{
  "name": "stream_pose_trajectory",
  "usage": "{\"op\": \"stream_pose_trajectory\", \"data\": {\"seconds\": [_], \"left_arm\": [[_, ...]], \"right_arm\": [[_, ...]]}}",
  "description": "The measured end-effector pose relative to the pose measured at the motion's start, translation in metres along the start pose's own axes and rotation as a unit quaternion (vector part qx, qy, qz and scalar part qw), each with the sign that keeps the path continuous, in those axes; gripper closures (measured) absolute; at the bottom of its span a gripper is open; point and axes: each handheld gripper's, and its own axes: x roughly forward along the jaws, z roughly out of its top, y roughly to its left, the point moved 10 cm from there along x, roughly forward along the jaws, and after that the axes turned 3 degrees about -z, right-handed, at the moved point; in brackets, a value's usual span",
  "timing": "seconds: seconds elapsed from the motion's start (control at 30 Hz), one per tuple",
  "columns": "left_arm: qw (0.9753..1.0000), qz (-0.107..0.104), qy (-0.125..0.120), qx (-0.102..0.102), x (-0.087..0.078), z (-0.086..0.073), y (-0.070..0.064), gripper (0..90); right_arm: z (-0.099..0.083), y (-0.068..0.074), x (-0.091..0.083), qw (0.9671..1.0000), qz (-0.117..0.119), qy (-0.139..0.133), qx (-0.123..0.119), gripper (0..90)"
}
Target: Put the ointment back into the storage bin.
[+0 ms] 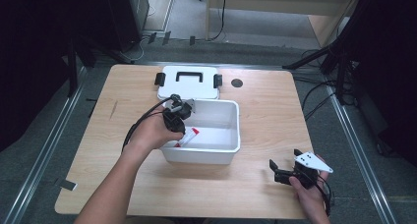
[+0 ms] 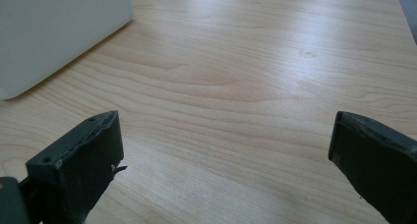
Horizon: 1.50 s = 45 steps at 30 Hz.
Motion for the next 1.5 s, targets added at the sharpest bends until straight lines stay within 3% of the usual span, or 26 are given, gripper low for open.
{"op": "stream_pose_trajectory", "data": {"seconds": [0.13,0.2,0.4,0.63,0.77,0.9,1.03,1.17,1.27,1.37,1.5], "left_arm": [[0.9998,-0.01,-0.014,0.0,-0.005,0.001,0.0,72.8],[0.9993,-0.017,-0.034,-0.002,-0.01,0.002,0.0,71.7],[0.9964,-0.044,-0.072,-0.012,-0.036,0.001,-0.006,69.2],[0.9942,-0.045,-0.096,-0.019,-0.065,-0.008,-0.006,57.6],[0.9921,-0.046,-0.113,-0.027,-0.081,-0.017,-0.002,40.6],[0.9926,-0.028,-0.108,-0.047,-0.088,-0.033,0.012,16.6],[0.9904,-0.029,-0.111,-0.078,-0.091,-0.05,0.027,0.0],[0.9873,-0.011,-0.117,-0.107,-0.091,-0.067,0.042,0.0],[0.9844,-0.019,-0.123,-0.124,-0.088,-0.083,0.052,0.0],[0.9832,-0.019,-0.12,-0.136,-0.083,-0.1,0.061,0.0],[0.9786,-0.019,-0.132,-0.157,-0.077,-0.12,0.075,0.0]], "right_arm": [[0.0,0.0,0.0,1.0,0.0,0.0,0.0,0.2],[0.0,0.0,0.0,1.0,0.0,-0.001,0.0,0.2],[0.0,0.0,0.0,1.0,0.0,0.001,-0.001,0.2],[0.0,0.0,0.0,1.0,0.0,0.002,-0.003,0.2],[-0.001,0.0,0.001,1.0,0.001,0.004,-0.003,0.2],[-0.001,0.0,0.001,1.0,0.001,0.004,-0.004,0.1],[-0.001,0.0,0.001,1.0,0.001,0.005,-0.005,0.2],[-0.001,0.0,0.001,1.0,0.0,0.006,-0.003,0.1],[-0.001,0.0,0.002,1.0,0.0,0.007,-0.003,0.2],[-0.001,0.0,0.002,1.0,-0.001,0.008,-0.003,0.2],[-0.001,0.0,0.002,1.0,-0.001,0.009,-0.001,0.2]]}}
